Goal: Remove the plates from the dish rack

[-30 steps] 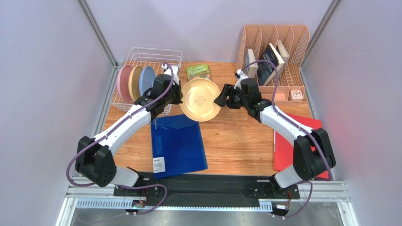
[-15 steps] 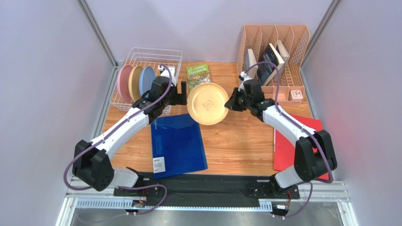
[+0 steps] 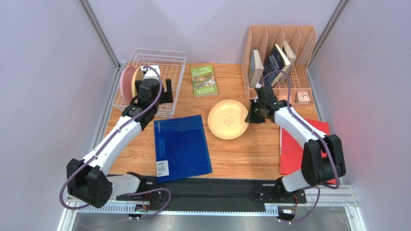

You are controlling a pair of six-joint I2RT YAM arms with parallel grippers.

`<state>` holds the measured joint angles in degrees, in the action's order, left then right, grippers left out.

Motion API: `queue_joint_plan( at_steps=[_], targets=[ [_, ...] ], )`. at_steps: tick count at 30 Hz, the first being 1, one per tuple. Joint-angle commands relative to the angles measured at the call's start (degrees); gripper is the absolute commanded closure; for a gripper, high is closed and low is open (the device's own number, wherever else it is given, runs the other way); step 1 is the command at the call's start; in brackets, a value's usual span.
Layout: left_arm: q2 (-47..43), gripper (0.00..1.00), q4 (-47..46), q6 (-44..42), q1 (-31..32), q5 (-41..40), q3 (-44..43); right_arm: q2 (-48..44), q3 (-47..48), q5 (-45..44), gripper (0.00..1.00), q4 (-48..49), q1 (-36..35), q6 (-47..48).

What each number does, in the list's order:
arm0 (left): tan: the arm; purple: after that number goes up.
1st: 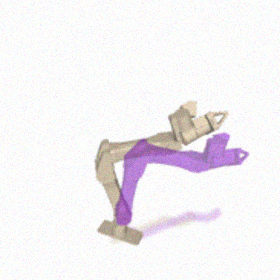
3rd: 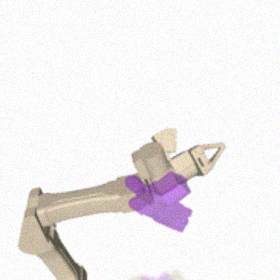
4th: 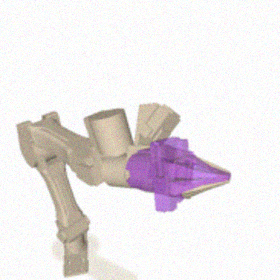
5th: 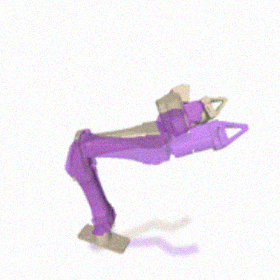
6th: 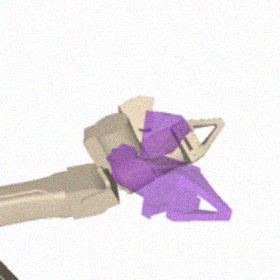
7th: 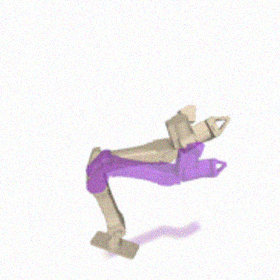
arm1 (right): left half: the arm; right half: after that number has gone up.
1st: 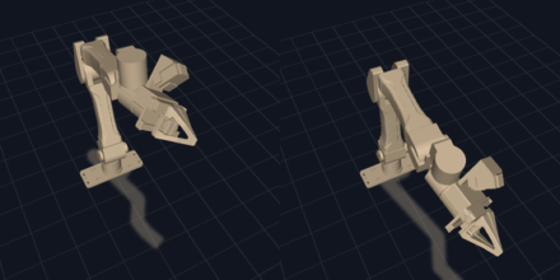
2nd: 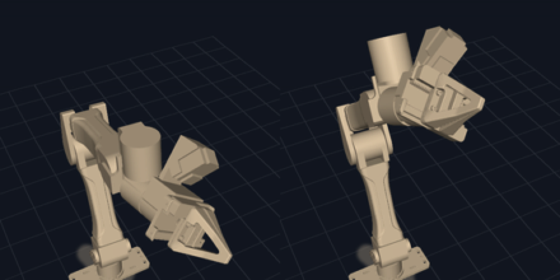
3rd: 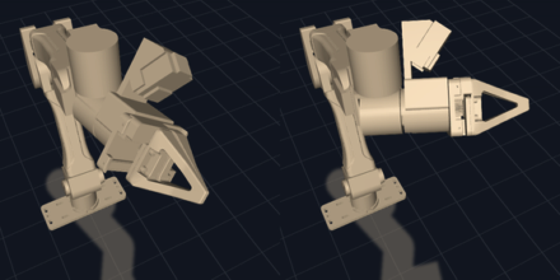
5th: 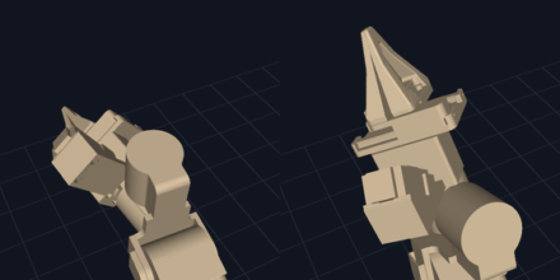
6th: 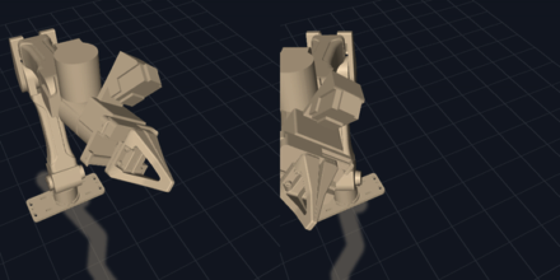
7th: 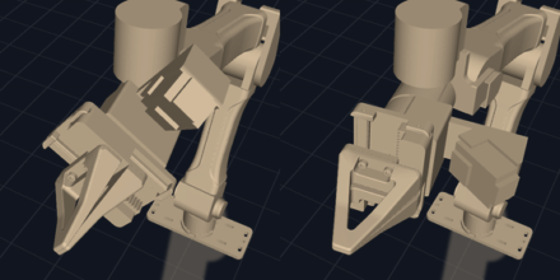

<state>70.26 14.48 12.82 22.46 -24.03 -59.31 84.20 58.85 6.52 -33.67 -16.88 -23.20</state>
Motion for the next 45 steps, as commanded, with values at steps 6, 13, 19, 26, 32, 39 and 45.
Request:
queue_joint_plan(
  at_steps=[6,13,19,26,32,39,45],
  targets=[
    [-0.39,0.02,-2.79,-1.74,-5.05,-1.46,3.14,4.65,-1.46,-0.02,0.94,0.71,0.10,-2.72],
    [1.46,0.03,-4.46,-1.31,-7.42,-1.45,3.67,6.15,-1.28,-1.78,0.64,0.45,0.18,-3.60],
    [3.04,0.05,-8.14,-2.79,-9.53,-2.69,3.76,3.25,-0.67,-4.76,0.56,-0.52,0.10,-3.43],
    [7.52,0.24,-14.12,-5.52,-10.94,-4.70,2.53,-3.60,-0.14,-6.44,0.54,-1.40,0.10,-2.99],
    [12.35,0.46,-17.38,-6.40,-11.12,-6.72,1.04,-7.30,0.65,-8.55,0.54,-2.36,0.19,-2.82],
    [15.35,0.68,-20.81,-8.07,-11.12,-10.86,1.04,-7.21,0.92,-7.84,0.53,-2.63,0.18,-2.64],
    [15.26,1.00,-19.67,-9.57,-11.12,-9.28,0.07,-5.98,0.48,-7.40,0.53,-1.93,0.10,-2.73]
  ],
)
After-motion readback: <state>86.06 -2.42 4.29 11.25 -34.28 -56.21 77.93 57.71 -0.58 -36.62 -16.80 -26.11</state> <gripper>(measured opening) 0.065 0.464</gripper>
